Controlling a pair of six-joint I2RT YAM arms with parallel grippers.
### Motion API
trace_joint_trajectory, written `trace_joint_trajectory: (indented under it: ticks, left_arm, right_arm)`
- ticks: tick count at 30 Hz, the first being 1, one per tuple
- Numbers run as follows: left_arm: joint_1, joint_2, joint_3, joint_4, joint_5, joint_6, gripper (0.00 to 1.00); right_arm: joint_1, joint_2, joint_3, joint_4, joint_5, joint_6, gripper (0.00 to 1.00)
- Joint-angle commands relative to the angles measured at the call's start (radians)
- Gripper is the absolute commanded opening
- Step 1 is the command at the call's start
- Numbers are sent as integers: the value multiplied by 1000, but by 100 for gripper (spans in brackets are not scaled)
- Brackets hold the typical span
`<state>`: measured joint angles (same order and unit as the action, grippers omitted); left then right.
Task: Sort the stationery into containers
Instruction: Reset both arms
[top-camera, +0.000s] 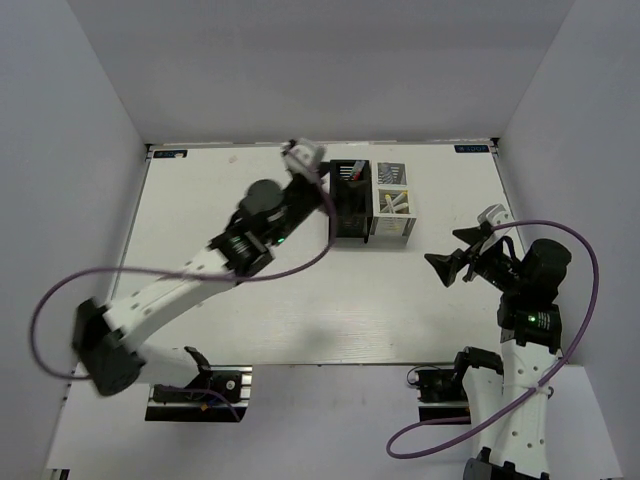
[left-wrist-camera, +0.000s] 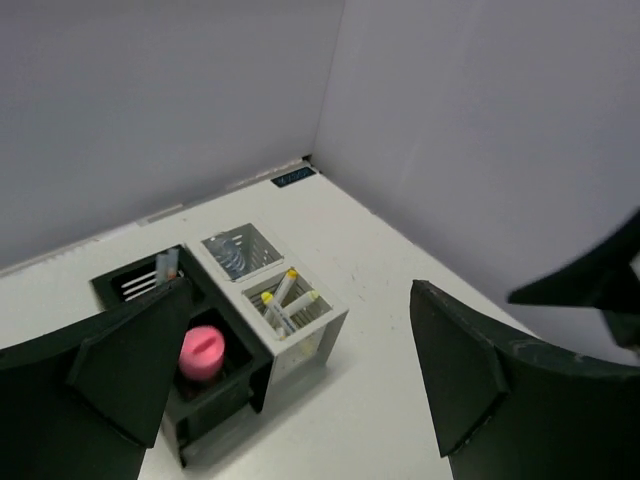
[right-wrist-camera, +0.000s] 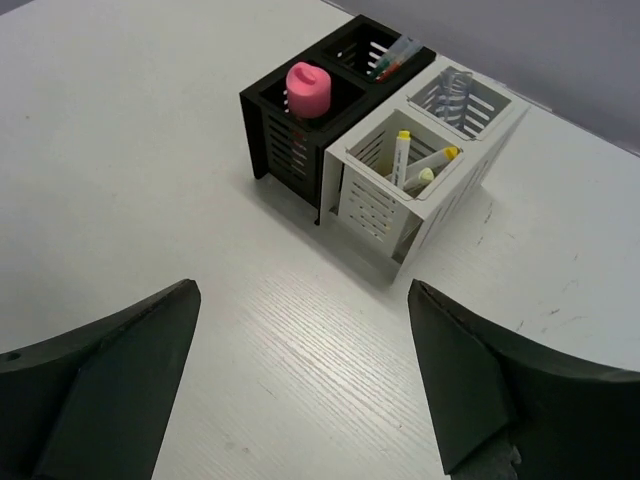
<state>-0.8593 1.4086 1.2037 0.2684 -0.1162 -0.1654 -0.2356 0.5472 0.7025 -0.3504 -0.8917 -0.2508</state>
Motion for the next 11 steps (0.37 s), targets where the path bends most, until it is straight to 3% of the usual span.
trace_joint_trajectory:
  ticks: [1, 6, 11]
  left_arm:
    - [5, -236, -140, -280, -29, 9, 100]
    - [5, -549, -436, -469, -132, 20, 100]
    - [5, -761, -490, -548, -154, 20, 100]
  right_arm:
    - [-5, 0, -17, 64, 65, 76, 90]
    - [-7, -9, -77, 163, 140, 134, 90]
    - [-5, 29, -121, 202, 131, 116, 90]
